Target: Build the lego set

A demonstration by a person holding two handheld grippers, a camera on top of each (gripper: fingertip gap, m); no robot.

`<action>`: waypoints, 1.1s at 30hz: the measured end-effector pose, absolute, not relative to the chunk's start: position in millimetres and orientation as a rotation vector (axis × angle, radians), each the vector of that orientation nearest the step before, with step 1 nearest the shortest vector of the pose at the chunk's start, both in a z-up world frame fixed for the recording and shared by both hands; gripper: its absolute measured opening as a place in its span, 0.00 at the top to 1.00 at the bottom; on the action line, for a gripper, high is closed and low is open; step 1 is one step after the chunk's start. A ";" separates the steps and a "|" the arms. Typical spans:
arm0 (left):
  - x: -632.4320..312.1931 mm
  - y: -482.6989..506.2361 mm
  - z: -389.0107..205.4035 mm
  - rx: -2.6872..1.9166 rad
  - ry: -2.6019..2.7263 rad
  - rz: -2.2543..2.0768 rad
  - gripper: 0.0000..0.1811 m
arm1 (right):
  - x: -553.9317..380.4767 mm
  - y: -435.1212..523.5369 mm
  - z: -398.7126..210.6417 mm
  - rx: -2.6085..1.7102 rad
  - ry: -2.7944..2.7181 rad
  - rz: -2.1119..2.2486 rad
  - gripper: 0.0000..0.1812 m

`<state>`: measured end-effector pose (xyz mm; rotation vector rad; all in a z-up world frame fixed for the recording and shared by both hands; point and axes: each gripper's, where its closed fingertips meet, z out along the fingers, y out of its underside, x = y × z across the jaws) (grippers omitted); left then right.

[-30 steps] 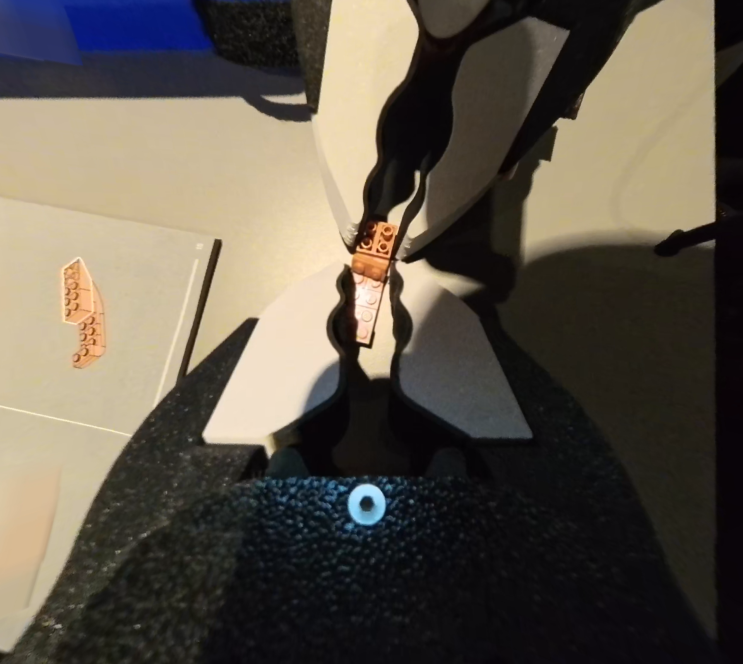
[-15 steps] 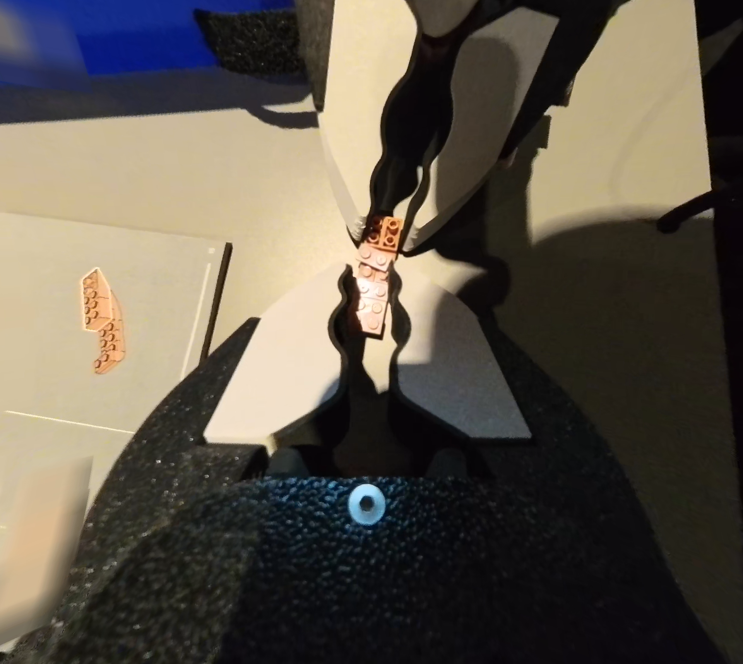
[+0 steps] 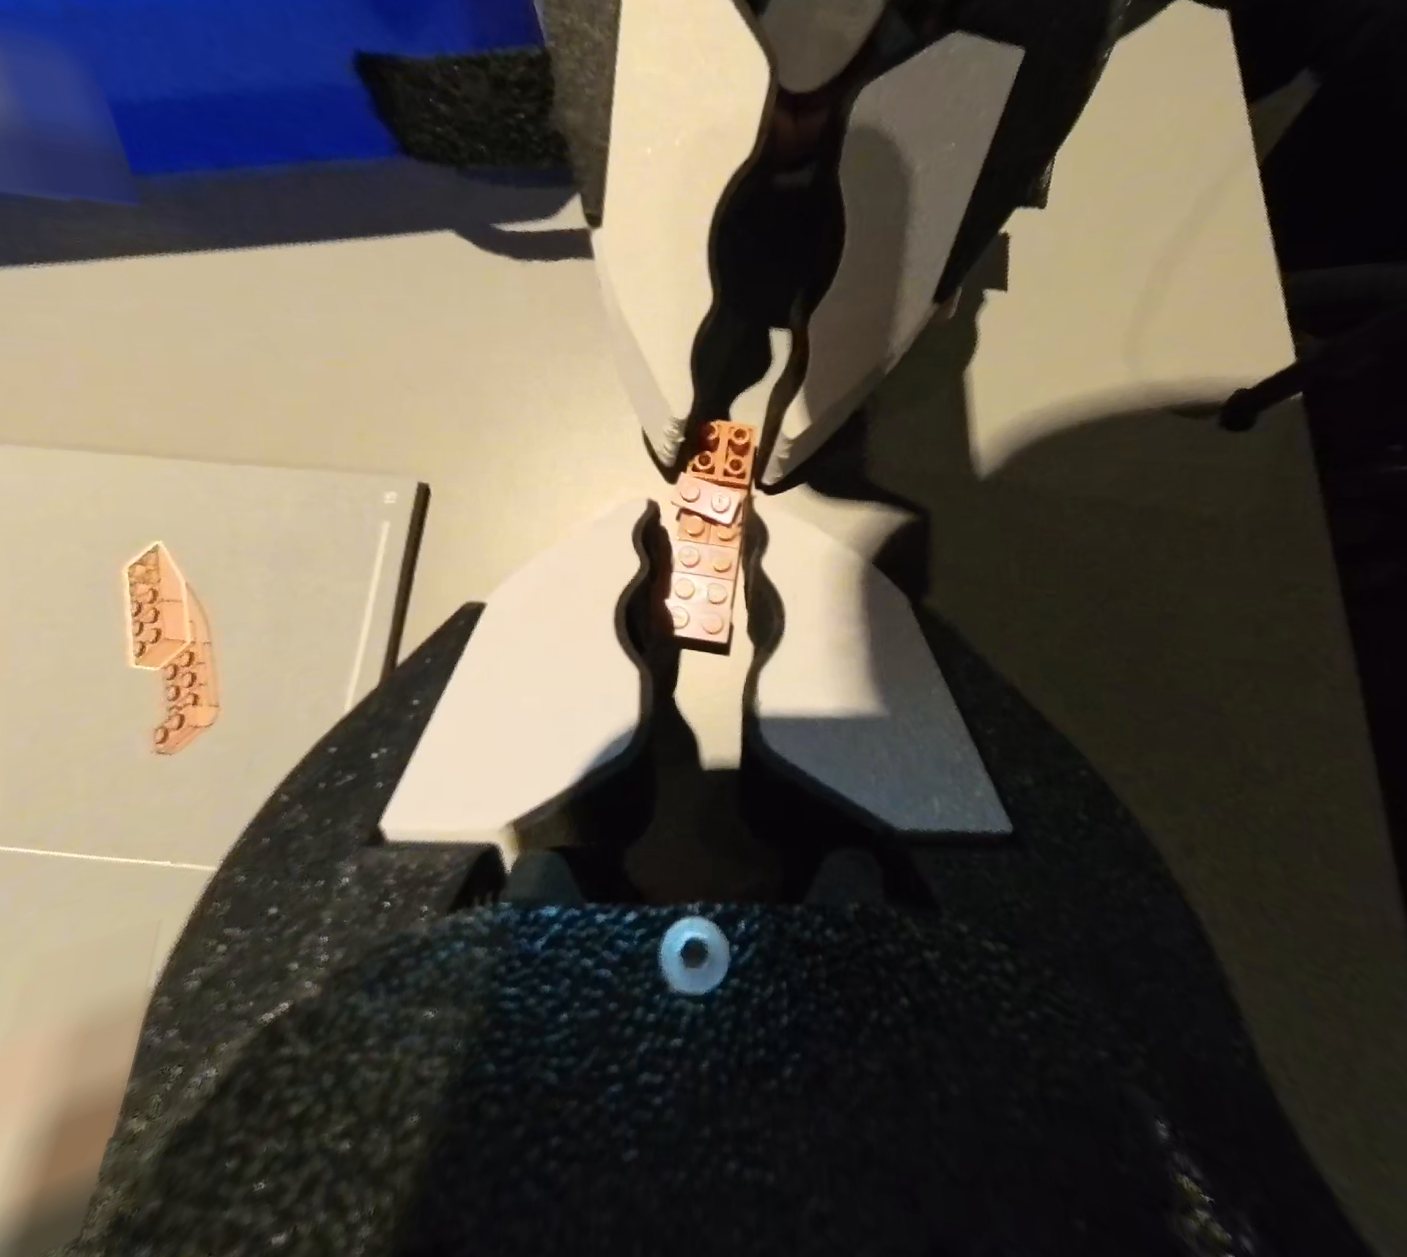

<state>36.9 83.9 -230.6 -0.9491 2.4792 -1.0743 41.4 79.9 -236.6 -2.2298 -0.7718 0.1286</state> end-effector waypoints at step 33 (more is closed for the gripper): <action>36.7 77.5 -229.3 -0.841 2.479 -1.000 0.93 | 39.8 78.6 -236.3 -2.239 -0.755 0.131 0.91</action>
